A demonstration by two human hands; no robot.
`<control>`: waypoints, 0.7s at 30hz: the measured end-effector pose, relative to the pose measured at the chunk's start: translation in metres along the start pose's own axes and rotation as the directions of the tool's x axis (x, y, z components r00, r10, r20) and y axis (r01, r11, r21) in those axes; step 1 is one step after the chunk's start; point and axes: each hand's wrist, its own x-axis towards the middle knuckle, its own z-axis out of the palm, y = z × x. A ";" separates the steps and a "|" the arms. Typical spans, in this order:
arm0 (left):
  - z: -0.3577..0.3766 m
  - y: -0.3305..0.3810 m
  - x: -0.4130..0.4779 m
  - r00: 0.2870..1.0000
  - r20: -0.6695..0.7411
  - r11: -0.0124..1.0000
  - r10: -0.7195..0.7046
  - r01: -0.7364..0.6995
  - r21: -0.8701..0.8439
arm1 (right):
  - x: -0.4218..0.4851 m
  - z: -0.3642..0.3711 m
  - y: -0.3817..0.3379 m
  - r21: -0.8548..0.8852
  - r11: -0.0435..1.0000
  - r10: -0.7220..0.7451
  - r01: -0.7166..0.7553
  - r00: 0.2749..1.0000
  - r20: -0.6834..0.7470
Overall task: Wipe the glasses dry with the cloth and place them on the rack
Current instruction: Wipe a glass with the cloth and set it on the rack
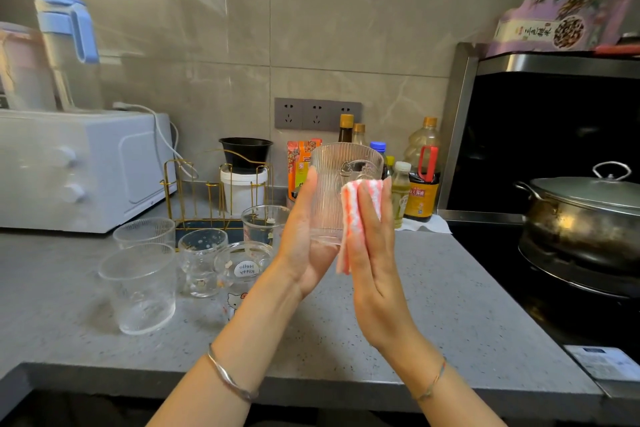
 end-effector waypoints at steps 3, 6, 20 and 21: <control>-0.001 0.001 0.002 1.000 -0.011 0.998 0.010 -0.009 0.056 | 0.003 -0.001 0.003 -0.080 0.996 -0.026 0.025 1.000 -0.002; -0.002 0.003 0.000 1.000 -0.001 0.995 0.017 -0.017 0.101 | 0.005 -0.002 0.004 -0.152 0.985 -0.082 0.081 0.997 -0.003; -0.003 -0.014 -0.004 0.999 0.017 0.996 -0.044 0.045 -0.076 | 0.038 -0.015 -0.003 0.007 1.000 0.013 -0.013 1.000 -0.011; -0.002 -0.014 -0.003 0.999 0.009 0.995 -0.038 0.039 -0.092 | 0.034 -0.014 -0.003 0.039 0.999 0.035 -0.034 0.999 -0.006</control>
